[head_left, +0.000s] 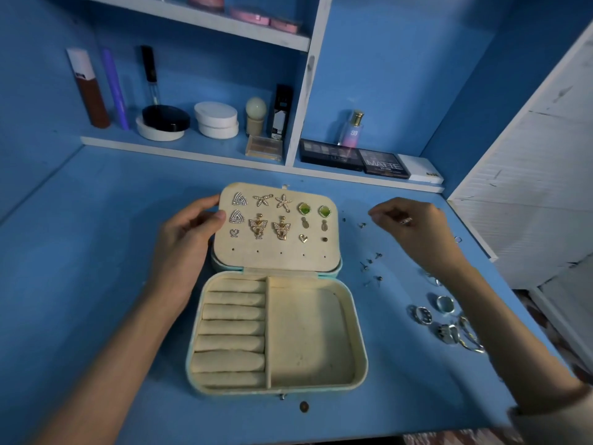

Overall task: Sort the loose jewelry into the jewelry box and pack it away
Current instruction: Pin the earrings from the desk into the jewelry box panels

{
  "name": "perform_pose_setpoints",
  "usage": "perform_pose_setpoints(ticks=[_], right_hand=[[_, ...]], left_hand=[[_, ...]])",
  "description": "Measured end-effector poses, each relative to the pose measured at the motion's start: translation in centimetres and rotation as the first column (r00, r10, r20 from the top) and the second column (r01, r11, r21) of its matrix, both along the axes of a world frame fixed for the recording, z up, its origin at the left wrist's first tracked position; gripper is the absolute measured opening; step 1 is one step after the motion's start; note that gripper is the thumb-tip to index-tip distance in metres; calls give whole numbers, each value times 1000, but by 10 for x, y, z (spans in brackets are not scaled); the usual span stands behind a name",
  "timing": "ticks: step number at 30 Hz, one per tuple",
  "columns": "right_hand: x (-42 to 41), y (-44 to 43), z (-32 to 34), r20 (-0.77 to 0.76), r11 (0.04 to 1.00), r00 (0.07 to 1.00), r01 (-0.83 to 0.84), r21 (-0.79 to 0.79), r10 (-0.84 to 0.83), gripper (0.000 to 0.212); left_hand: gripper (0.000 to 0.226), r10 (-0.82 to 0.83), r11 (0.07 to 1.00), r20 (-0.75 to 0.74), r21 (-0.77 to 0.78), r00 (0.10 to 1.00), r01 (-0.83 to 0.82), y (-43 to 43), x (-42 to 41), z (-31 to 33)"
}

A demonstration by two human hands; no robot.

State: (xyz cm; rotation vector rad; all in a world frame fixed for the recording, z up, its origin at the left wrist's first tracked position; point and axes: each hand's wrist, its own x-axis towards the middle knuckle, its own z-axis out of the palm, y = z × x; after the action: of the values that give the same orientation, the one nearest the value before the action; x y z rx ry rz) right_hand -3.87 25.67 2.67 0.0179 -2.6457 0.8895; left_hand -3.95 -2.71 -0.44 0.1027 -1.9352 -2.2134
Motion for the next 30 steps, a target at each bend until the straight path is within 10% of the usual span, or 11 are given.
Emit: perform_pose_setpoints(ticks=[30], right_hand=[[-43,20,-15,244,983,970,-51,176,6,2]], left_hand=[[27,-18,1000,12,8,1000,18,0,1,3]])
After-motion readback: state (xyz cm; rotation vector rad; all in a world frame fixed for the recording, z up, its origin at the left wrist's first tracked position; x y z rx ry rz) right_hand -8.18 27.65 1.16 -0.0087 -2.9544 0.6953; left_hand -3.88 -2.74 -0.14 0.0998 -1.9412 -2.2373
